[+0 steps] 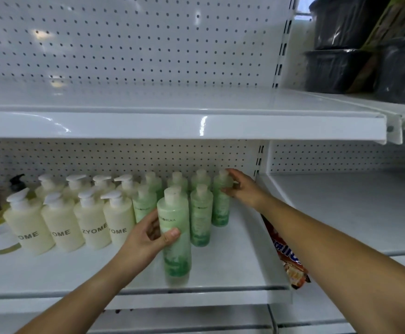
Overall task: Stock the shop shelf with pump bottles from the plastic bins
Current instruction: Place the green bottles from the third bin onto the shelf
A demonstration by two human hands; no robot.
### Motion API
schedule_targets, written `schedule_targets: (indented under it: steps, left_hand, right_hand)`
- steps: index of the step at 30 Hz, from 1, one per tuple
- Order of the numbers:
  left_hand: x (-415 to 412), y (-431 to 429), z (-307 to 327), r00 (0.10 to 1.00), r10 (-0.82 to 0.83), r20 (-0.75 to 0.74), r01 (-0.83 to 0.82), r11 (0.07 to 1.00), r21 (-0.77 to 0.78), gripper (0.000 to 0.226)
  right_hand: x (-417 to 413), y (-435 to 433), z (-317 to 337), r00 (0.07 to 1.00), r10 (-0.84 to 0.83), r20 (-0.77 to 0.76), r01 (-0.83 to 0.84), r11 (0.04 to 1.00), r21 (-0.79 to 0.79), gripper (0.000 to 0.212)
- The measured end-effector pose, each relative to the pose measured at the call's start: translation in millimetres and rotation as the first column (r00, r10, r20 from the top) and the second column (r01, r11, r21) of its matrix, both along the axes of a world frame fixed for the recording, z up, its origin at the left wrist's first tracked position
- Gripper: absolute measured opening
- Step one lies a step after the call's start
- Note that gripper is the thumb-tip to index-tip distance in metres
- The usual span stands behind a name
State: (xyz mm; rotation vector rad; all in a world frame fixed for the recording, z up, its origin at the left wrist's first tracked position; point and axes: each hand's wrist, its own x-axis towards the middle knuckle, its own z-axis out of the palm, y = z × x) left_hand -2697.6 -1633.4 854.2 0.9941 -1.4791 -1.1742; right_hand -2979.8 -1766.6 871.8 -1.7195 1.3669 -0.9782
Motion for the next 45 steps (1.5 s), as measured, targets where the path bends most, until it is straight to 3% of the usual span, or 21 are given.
schedule_targets:
  steps: [4, 9, 11, 13, 16, 20, 25, 30, 34, 40, 42, 45]
  left_hand:
    - [-9, 0, 6, 1.0, 0.002, 0.021, -0.002, 1.0, -0.027, 0.042]
    - [-32, 5, 21, 0.999, -0.037, 0.018, 0.039, 0.996, -0.083, 0.041]
    - [-44, 6, 27, 0.998, -0.058, 0.007, 0.058, 0.994, -0.096, 0.038]
    - [-56, 6, 31, 0.997, -0.072, -0.01, 0.07, 0.991, -0.112, 0.037]
    - [-77, 8, 34, 0.996, -0.085, -0.028, 0.081, 0.989, -0.122, 0.037]
    - [-99, 15, 31, 0.995, -0.096, 0.001, 0.095, 0.985, -0.144, 0.041]
    - [-110, 20, 30, 0.996, -0.085, 0.011, 0.086, 0.986, -0.143, 0.033]
    - [-95, 14, 49, 0.983, 0.016, 0.182, 0.039, 0.954, -0.296, 0.053]
    - [-72, -13, 57, 0.851, 0.253, 0.461, 0.033, 0.849, -0.527, 0.059]
    - [-60, -39, 48, 0.58, 0.327, 0.746, 0.1, 0.88, -0.464, 0.077]
    - [-59, -42, 44, 0.549, 0.34, 0.764, 0.124, 0.871, -0.476, 0.069]
    - [-60, -38, 48, 0.584, 0.326, 0.743, 0.11, 0.875, -0.471, 0.071]
  right_hand:
    - [-7, 14, 8, 0.996, -0.083, 0.014, 0.083, 0.996, -0.017, 0.08]
    - [3, 79, 27, 0.956, -0.154, 0.249, 0.213, 0.949, -0.232, 0.042]
    - [8, 112, 21, 0.959, -0.086, 0.271, 0.154, 0.957, -0.244, 0.04]
    - [16, 142, 8, 0.957, -0.004, 0.29, 0.056, 0.983, -0.173, 0.05]
    - [25, 174, -11, 0.975, 0.007, 0.223, 0.009, 0.998, -0.07, 0.073]
    - [29, 190, -21, 0.985, -0.104, 0.138, 0.111, 0.993, -0.05, 0.087]
    - [22, 196, -17, 0.988, -0.153, 0.036, 0.155, 0.986, -0.063, 0.083]
    - [16, 186, -23, 0.988, -0.149, 0.027, 0.15, 0.987, -0.05, 0.084]
    - [17, 167, -36, 0.985, -0.172, 0.019, 0.172, 0.985, -0.022, 0.083]
    - [23, 133, -61, 0.968, -0.251, 0.015, 0.25, 0.968, 0.014, 0.08]
    - [26, 124, -69, 0.964, -0.266, 0.026, 0.265, 0.964, 0.023, 0.08]
    - [28, 111, -78, 0.96, -0.281, 0.009, 0.281, 0.959, 0.024, 0.078]
